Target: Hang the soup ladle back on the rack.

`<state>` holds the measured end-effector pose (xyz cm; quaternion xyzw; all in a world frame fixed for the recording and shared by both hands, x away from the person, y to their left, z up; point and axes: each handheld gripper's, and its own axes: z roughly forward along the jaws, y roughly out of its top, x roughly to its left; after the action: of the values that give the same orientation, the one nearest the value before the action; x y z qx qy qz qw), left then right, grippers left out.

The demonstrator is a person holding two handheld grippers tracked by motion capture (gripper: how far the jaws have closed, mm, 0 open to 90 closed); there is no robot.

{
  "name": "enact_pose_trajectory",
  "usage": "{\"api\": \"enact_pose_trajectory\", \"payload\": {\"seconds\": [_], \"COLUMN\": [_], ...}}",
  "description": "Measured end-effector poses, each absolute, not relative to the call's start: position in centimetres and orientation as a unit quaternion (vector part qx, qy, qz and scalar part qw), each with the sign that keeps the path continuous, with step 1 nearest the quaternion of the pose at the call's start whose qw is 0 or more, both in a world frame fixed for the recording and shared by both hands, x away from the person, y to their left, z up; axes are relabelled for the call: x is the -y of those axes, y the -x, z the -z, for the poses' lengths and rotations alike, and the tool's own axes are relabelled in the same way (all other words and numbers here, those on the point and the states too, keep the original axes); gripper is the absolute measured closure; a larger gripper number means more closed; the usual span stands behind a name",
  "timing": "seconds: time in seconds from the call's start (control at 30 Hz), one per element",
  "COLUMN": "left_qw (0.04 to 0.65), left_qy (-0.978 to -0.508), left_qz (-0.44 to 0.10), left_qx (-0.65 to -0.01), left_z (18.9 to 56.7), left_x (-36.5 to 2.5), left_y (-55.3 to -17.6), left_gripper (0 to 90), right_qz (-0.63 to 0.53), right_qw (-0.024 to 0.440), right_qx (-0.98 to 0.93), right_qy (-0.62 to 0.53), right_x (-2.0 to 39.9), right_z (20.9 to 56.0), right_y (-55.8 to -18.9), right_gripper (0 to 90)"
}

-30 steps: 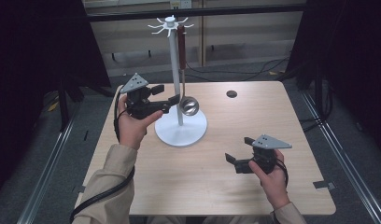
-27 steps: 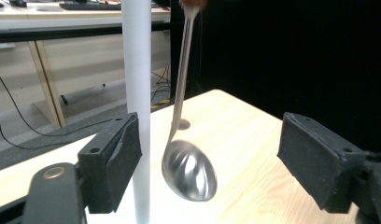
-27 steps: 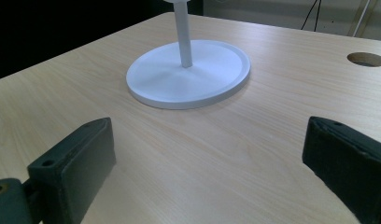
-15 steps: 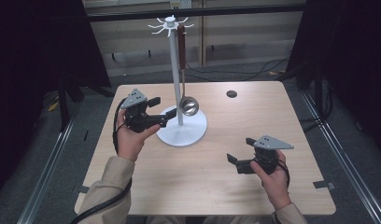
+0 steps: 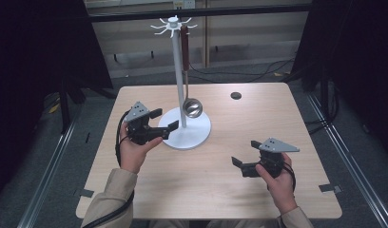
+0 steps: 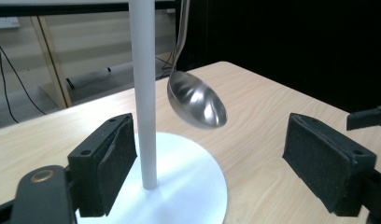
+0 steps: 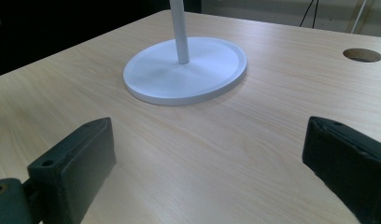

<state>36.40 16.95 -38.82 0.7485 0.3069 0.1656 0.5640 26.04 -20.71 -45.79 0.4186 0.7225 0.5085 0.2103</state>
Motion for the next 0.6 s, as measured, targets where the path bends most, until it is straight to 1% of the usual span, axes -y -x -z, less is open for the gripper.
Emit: {"api": "enact_pose_trajectory", "payload": {"seconds": [0.2,0.6], "left_qw": [0.558,0.548], "left_qy": [-0.752,-0.760], "left_qz": [-0.161,-0.151], "left_qx": [-0.312,-0.314], "left_z": [40.6,42.8], "left_x": [-17.3,-18.0], "left_y": [-35.7,-34.7], "left_gripper": [16.5,15.2], "right_qz": [-0.509,-0.508], "right_qw": [0.210,0.210], "right_qx": [-0.720,-0.720], "right_qy": [-0.422,-0.423], "right_x": [20.9,21.2], "right_z": [45.8,45.9], "right_y": [-26.0,-25.9], "right_gripper": [2.3,2.3]}}
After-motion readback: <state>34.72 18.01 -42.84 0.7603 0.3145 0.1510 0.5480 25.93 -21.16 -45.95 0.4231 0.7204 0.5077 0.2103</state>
